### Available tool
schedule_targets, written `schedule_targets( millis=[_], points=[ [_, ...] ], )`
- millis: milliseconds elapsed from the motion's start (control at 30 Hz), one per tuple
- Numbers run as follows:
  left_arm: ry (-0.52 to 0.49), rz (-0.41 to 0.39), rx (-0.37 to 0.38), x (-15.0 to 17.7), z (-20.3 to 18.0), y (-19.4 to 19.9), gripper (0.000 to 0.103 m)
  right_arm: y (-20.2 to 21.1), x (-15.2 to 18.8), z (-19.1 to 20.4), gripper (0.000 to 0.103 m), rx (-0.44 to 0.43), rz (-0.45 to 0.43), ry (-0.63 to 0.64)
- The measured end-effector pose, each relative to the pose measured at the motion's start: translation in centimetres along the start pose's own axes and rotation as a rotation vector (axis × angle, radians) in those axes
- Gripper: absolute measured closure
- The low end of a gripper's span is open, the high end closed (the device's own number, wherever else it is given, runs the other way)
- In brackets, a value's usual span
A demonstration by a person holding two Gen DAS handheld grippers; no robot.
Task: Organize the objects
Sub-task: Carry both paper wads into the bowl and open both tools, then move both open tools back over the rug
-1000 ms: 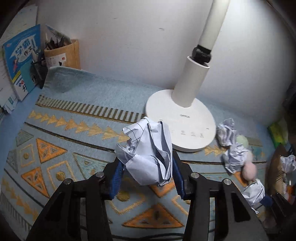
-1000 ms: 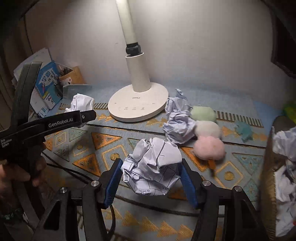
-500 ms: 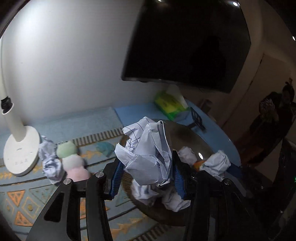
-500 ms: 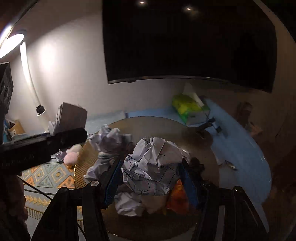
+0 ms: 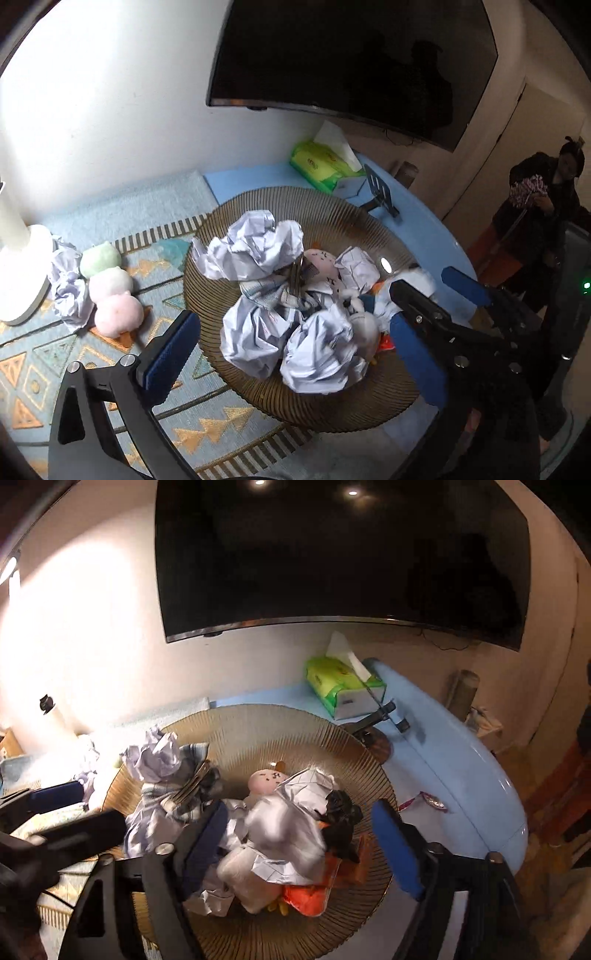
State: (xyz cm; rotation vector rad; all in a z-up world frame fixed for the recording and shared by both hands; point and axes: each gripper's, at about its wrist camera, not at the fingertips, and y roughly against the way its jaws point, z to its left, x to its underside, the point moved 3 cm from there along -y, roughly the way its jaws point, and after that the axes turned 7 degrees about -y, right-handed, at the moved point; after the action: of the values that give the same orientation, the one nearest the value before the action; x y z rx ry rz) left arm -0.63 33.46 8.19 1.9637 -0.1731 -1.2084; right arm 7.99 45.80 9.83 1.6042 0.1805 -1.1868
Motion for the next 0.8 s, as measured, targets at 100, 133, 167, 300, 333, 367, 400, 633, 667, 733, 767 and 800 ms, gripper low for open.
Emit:
schedule_targets(
  millis=[100, 133, 167, 300, 333, 367, 400, 633, 667, 733, 767, 800],
  points=[
    [0.033, -0.04, -0.007, -0.3, 1.4, 1.3, 0.001, 0.0, -0.2, 0.4, 0.015, 0.003, -0.015, -0.006],
    [0.051, -0.047, -0.021, -0.3, 2.1, 1.7, 0.001, 0.1, -0.2, 0.8, 0.015, 0.001, -0.017, 0.006],
    [0.073, -0.05, -0.04, -0.1, 3.0, 2.1, 0.001, 0.2, -0.2, 1.2, 0.015, -0.001, -0.023, 0.019],
    [0.159, -0.045, -0.167, 1.0, 7.2, 3.6, 0.001, 1.4, -0.2, 3.5, 0.015, -0.036, -0.063, 0.075],
    [0.177, -0.04, -0.208, 1.5, 8.4, 4.1, 0.001, 1.8, -0.2, 4.4, 0.015, -0.063, -0.071, 0.087],
    [0.195, -0.034, -0.252, 2.0, 9.4, 4.6, 0.001, 2.2, -0.2, 5.3, 0.013, -0.098, -0.078, 0.101],
    [0.212, -0.026, -0.3, 2.5, 10.5, 5.2, 0.001, 2.6, -0.2, 6.4, 0.012, -0.135, -0.083, 0.121],
    [0.367, 0.017, -0.515, 7.5, 16.0, 8.4, 0.001, 4.5, 3.8, 15.3, 0.006, -0.411, -0.006, 0.346],
    [0.375, 0.024, -0.533, 8.2, 16.3, 8.8, 0.001, 4.2, 4.7, 16.3, 0.006, -0.458, 0.041, 0.355],
    [0.377, 0.04, -0.566, 9.4, 16.8, 9.8, 0.001, 3.7, 6.1, 17.5, 0.006, -0.516, 0.107, 0.347],
    [0.371, 0.046, -0.581, 10.0, 17.0, 10.2, 0.001, 3.5, 7.0, 18.1, 0.006, -0.534, 0.133, 0.344],
    [0.364, 0.052, -0.595, 10.7, 17.0, 10.6, 0.001, 3.1, 7.7, 18.6, 0.006, -0.543, 0.158, 0.347]
  ],
)
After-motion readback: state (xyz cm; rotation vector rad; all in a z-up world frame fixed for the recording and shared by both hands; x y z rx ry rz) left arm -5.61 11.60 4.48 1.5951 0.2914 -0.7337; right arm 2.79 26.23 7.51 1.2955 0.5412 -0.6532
